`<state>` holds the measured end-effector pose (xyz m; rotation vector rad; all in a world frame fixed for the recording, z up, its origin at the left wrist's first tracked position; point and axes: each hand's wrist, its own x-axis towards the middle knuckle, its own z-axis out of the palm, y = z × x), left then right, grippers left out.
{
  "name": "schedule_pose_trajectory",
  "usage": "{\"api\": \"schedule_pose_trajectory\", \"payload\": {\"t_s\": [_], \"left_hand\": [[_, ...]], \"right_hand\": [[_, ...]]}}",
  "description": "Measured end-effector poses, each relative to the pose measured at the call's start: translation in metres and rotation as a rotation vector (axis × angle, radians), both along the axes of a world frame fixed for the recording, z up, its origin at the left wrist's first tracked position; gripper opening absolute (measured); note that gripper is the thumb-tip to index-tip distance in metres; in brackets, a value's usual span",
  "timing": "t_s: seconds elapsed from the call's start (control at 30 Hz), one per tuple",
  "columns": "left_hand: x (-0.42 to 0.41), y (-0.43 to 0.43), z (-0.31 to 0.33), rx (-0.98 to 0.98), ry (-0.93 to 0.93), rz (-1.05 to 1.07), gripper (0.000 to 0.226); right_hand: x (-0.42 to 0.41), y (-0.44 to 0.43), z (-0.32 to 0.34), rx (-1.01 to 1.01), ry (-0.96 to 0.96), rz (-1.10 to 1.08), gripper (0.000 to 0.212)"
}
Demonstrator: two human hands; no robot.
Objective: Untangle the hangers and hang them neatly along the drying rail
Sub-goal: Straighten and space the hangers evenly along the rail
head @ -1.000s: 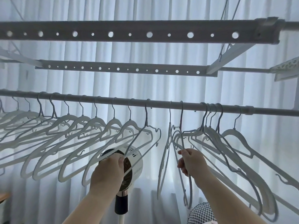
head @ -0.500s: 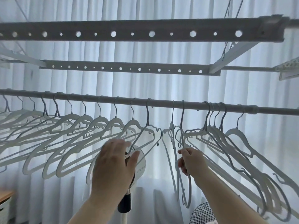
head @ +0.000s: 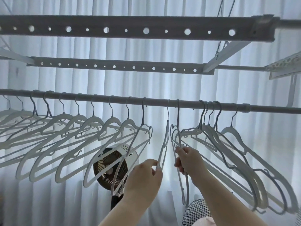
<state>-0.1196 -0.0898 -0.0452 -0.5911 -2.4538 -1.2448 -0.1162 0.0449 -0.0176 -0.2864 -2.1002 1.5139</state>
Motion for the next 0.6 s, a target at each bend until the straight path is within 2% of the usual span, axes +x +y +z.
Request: {"api": "schedule_pose_trajectory", "payload": {"t_s": [0.3, 0.6], "left_hand": [[-0.007, -0.006, -0.001, -0.206, 0.169, 0.229, 0.041], [-0.011, -0.016, -0.005, -0.171, 0.17, 0.257, 0.041]], "right_hand": [[0.001, -0.001, 0.001, -0.031, 0.002, -0.007, 0.027], [-0.004, -0.006, 0.001, -0.034, 0.006, 0.025, 0.025]]}}
